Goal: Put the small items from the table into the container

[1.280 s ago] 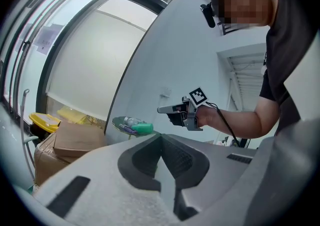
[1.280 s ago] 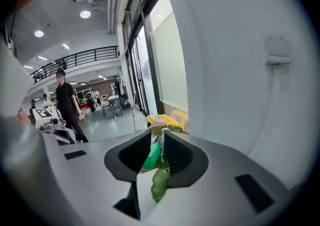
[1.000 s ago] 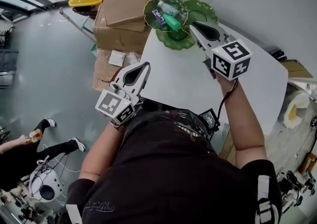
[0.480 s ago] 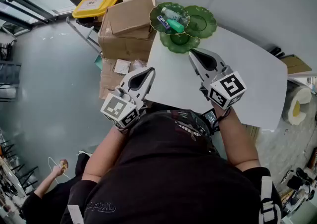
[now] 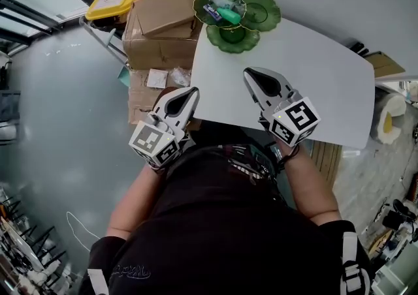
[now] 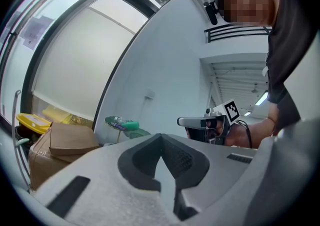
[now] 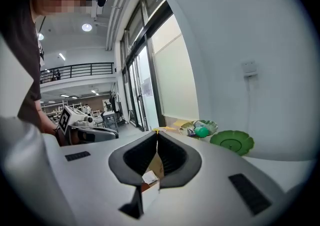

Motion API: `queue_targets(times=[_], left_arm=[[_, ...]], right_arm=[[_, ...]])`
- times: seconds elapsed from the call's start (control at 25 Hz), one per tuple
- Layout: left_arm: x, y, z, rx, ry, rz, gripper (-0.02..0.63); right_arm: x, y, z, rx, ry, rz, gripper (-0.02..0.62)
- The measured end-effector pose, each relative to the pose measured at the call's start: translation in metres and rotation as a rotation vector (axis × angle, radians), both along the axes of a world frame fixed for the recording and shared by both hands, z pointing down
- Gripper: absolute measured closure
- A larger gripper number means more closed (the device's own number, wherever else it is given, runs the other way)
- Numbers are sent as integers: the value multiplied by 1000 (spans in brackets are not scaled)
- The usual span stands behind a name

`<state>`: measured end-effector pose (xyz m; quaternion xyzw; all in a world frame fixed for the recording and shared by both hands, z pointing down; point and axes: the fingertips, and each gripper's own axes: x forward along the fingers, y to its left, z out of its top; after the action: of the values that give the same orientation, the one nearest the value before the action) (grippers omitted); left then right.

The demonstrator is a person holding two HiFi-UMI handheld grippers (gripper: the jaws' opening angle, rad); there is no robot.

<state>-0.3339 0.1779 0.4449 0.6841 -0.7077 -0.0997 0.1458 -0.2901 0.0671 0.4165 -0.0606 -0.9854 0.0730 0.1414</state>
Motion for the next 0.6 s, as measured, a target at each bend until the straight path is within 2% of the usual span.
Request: queue_targets(times=[0.4,0.6], left_arm=[[37,-1,-5,-1,-21,29,600],[77,-23,-15,-8,-36,34,598]], right_arm=[[50,6,1,-11,-19,15,576],[92,-4,-9,-27,-56,12,577]])
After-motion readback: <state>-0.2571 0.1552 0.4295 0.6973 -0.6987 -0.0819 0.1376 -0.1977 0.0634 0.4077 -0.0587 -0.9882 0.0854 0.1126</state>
